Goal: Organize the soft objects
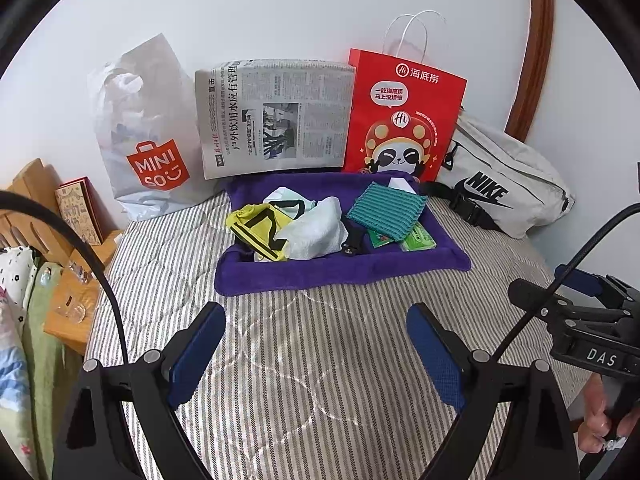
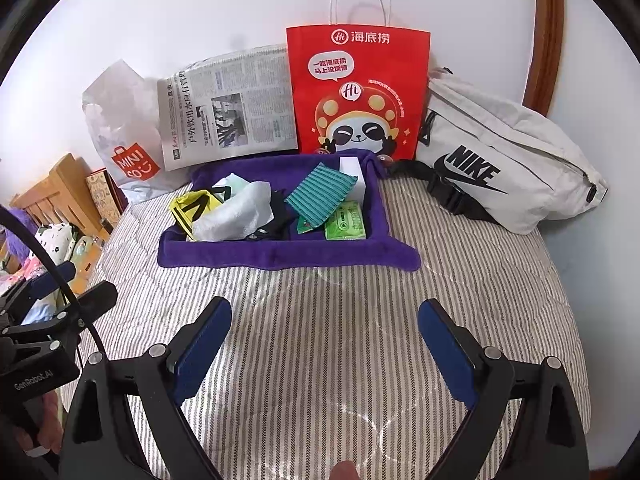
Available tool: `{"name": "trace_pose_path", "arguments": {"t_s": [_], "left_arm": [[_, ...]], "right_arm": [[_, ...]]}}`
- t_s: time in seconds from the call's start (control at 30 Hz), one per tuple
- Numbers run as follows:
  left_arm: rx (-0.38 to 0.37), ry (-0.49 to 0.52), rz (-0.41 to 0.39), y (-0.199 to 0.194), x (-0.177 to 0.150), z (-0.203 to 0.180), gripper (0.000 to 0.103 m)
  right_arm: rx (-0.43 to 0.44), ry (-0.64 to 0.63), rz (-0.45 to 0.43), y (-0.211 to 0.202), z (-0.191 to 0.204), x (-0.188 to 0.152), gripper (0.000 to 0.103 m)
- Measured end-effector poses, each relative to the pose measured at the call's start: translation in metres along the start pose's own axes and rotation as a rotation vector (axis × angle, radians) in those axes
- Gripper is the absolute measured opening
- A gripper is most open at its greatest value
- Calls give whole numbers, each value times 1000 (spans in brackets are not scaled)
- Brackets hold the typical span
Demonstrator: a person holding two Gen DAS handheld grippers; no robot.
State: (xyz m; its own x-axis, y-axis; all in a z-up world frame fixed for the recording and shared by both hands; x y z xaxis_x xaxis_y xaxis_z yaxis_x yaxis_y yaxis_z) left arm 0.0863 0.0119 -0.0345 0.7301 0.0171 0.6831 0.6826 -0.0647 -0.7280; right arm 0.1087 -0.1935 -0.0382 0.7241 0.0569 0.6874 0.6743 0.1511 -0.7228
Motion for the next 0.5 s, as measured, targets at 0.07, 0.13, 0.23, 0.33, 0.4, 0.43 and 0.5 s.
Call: {"name": "trace_pose_path", "arguments": {"t_s": [0.07, 0.13, 0.23, 0.33, 0.4, 0.43, 0.5], "left_arm": [[1, -3, 3, 0, 0, 1, 92], [-1, -3, 2, 0, 0, 1, 92], [0, -2, 2, -1, 0, 0, 92], [0, -2, -1, -2, 0, 1, 92], [-1, 1, 0, -2, -1, 0, 92], [1, 3, 3, -2, -1, 0, 92], [0, 3, 3, -2, -2, -1, 92]], "right_arm": [[0, -5, -4, -1, 1, 1, 94], [0, -7, -6, -2, 2, 1, 94], [-6, -10, -5, -2, 3, 1, 94], [-6, -8, -2, -1, 2, 0, 94], [-13, -11, 2, -1, 2, -1, 94], [-15, -10, 0, -1, 2, -1, 94], [-11, -9, 2, 0, 2, -1, 94]]}}
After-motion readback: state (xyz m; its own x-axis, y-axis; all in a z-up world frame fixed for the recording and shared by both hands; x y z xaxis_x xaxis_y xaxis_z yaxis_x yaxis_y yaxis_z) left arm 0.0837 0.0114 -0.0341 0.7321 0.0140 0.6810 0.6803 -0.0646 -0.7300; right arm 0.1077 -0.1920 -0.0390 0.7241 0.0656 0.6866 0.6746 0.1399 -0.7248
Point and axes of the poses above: each gripper's, at about its wrist camera, not at the fingertips, and y roughly the way its jaws point, z to its left, x to its top, the point moved 6 cm from there along y, roughly the way its jaws point, and after that the axes turned 1 degree about x, right-handed, at the moved point
